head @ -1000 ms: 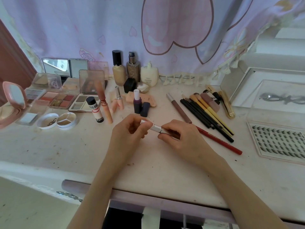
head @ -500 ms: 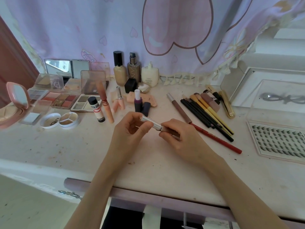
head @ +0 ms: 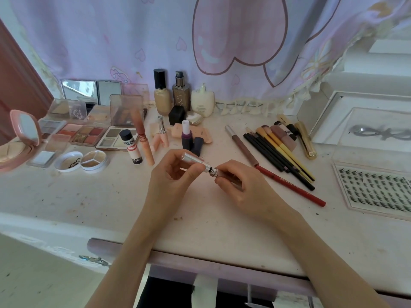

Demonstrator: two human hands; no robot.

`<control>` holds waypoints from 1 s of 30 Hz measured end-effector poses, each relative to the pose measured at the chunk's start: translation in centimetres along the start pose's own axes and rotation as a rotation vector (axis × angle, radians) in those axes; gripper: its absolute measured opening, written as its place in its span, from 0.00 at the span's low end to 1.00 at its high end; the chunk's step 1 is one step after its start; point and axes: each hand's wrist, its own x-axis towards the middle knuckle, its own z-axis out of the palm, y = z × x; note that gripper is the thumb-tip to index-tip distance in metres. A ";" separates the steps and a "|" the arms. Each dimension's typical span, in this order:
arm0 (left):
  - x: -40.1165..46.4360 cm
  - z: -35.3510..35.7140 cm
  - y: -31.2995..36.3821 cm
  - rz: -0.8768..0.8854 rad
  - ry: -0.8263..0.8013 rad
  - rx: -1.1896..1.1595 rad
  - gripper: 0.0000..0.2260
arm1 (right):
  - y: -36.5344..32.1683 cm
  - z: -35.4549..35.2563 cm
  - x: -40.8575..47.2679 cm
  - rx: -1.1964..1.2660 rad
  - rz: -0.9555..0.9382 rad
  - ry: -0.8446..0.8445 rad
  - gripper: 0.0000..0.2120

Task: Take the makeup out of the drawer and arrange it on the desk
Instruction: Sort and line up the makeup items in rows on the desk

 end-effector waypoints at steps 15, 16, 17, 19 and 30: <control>-0.1 0.1 0.3 -0.046 0.070 0.085 0.07 | 0.2 -0.1 -0.1 0.017 -0.019 0.021 0.09; 0.0 0.2 0.2 -0.062 0.073 0.086 0.07 | 0.2 -0.1 -0.1 0.021 -0.021 0.018 0.08; 0.1 0.3 0.2 -0.075 0.075 0.089 0.07 | 0.2 -0.1 -0.2 0.020 -0.021 0.013 0.08; 0.2 0.3 0.0 -0.091 0.079 0.100 0.07 | 0.2 0.0 -0.1 0.002 -0.015 0.000 0.09; 0.5 0.3 -1.0 -0.175 0.207 0.144 0.09 | 0.5 0.2 0.0 0.010 0.173 0.096 0.10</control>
